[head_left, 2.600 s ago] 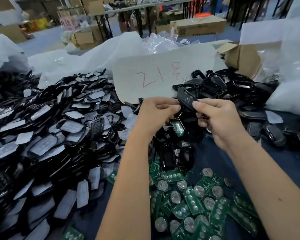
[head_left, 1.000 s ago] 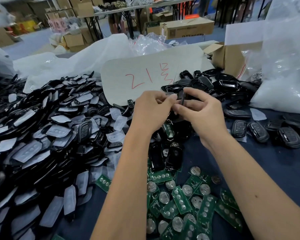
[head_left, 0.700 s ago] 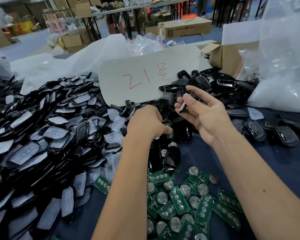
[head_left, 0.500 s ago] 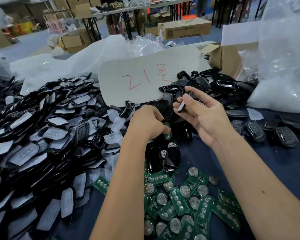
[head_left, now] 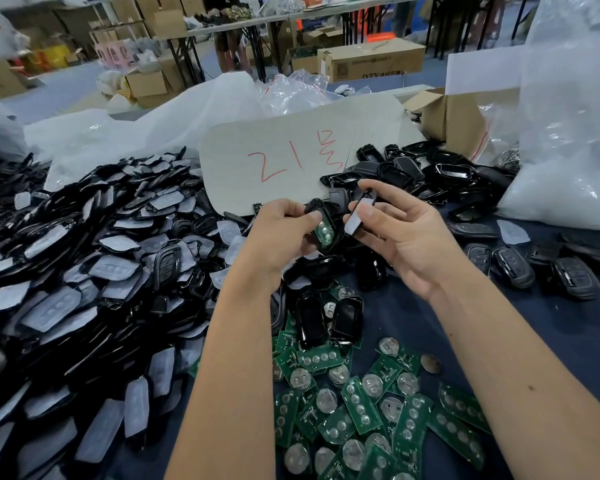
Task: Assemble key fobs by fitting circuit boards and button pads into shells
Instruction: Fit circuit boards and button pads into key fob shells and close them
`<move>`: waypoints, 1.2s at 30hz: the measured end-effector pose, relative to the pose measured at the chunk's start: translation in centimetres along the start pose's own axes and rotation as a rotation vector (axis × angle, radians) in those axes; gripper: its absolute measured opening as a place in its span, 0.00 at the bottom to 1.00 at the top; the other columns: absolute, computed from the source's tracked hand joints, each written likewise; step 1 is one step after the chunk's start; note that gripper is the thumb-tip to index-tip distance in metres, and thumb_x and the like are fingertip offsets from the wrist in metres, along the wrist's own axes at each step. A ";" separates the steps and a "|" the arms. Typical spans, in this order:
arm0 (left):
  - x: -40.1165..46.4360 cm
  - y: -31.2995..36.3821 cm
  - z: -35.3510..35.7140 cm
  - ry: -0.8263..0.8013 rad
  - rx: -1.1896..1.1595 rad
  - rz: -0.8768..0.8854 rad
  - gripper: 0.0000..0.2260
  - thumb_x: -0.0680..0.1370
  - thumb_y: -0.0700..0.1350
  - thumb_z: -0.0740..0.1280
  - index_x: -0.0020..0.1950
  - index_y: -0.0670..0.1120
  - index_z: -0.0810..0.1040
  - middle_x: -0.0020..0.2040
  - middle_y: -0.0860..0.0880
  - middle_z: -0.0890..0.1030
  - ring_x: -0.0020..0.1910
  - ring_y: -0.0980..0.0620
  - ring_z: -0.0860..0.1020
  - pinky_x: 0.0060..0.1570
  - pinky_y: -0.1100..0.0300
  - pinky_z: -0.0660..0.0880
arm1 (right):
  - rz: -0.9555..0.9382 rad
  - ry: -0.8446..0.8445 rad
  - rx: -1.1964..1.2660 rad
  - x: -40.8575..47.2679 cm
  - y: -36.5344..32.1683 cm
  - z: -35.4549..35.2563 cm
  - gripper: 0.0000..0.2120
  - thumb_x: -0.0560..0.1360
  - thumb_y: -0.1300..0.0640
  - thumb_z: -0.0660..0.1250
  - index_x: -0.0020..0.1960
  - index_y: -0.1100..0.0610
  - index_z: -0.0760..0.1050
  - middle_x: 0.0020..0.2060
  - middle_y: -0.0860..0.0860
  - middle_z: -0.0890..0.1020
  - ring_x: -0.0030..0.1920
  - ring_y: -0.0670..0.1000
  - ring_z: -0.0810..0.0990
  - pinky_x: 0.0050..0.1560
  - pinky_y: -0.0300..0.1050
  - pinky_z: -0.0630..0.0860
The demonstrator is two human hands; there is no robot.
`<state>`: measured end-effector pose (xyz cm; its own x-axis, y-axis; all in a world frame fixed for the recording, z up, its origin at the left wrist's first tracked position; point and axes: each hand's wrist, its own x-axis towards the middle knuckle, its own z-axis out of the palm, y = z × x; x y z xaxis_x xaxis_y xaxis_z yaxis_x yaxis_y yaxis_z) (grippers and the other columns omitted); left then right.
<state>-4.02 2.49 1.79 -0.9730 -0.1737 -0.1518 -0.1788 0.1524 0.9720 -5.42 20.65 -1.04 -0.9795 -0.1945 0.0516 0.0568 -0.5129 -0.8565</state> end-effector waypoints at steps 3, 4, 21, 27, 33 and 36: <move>-0.5 0.3 0.3 -0.058 -0.122 -0.045 0.05 0.84 0.41 0.67 0.53 0.41 0.72 0.47 0.37 0.84 0.36 0.42 0.86 0.33 0.57 0.83 | 0.019 -0.030 -0.032 0.0 0.0 0.0 0.23 0.66 0.60 0.78 0.62 0.57 0.83 0.46 0.58 0.84 0.48 0.53 0.85 0.52 0.45 0.83; -0.6 0.3 0.4 -0.058 -0.143 -0.052 0.05 0.84 0.41 0.67 0.53 0.41 0.72 0.48 0.36 0.83 0.34 0.41 0.86 0.31 0.57 0.82 | 0.027 -0.041 -0.041 0.0 0.0 -0.1 0.24 0.65 0.59 0.78 0.61 0.56 0.84 0.46 0.57 0.83 0.48 0.53 0.85 0.52 0.45 0.83; -0.5 0.1 0.4 -0.026 -0.220 -0.073 0.10 0.78 0.30 0.69 0.56 0.39 0.73 0.56 0.32 0.81 0.36 0.41 0.84 0.39 0.53 0.84 | 0.032 -0.041 -0.034 0.0 -0.1 -0.1 0.24 0.64 0.59 0.79 0.61 0.57 0.84 0.51 0.62 0.81 0.49 0.54 0.85 0.52 0.45 0.83; -0.6 0.1 0.5 -0.019 -0.199 -0.065 0.12 0.78 0.30 0.69 0.60 0.37 0.74 0.54 0.33 0.83 0.35 0.43 0.85 0.39 0.54 0.84 | 0.004 -0.013 -0.126 0.1 0.2 -0.3 0.29 0.62 0.56 0.80 0.63 0.57 0.83 0.46 0.56 0.85 0.49 0.53 0.86 0.53 0.45 0.83; -0.6 0.0 0.6 -0.019 -0.181 -0.015 0.07 0.78 0.33 0.73 0.52 0.36 0.77 0.51 0.35 0.84 0.39 0.39 0.87 0.40 0.55 0.84 | -0.052 0.057 -0.172 0.2 0.3 -0.2 0.26 0.64 0.59 0.80 0.62 0.58 0.84 0.39 0.51 0.86 0.45 0.50 0.87 0.50 0.45 0.84; -0.5 -0.1 0.7 -0.009 -0.149 0.034 0.06 0.77 0.35 0.75 0.48 0.36 0.79 0.44 0.36 0.84 0.35 0.43 0.85 0.40 0.57 0.84 | -0.069 0.102 -0.200 0.3 0.3 -0.3 0.25 0.64 0.59 0.80 0.61 0.58 0.84 0.38 0.50 0.87 0.43 0.48 0.87 0.48 0.43 0.83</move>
<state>-3.61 3.22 1.69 -0.9796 -0.1619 -0.1190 -0.1225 0.0117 0.9924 -5.73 20.64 -1.45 -0.9948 -0.0739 0.0704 -0.0407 -0.3445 -0.9379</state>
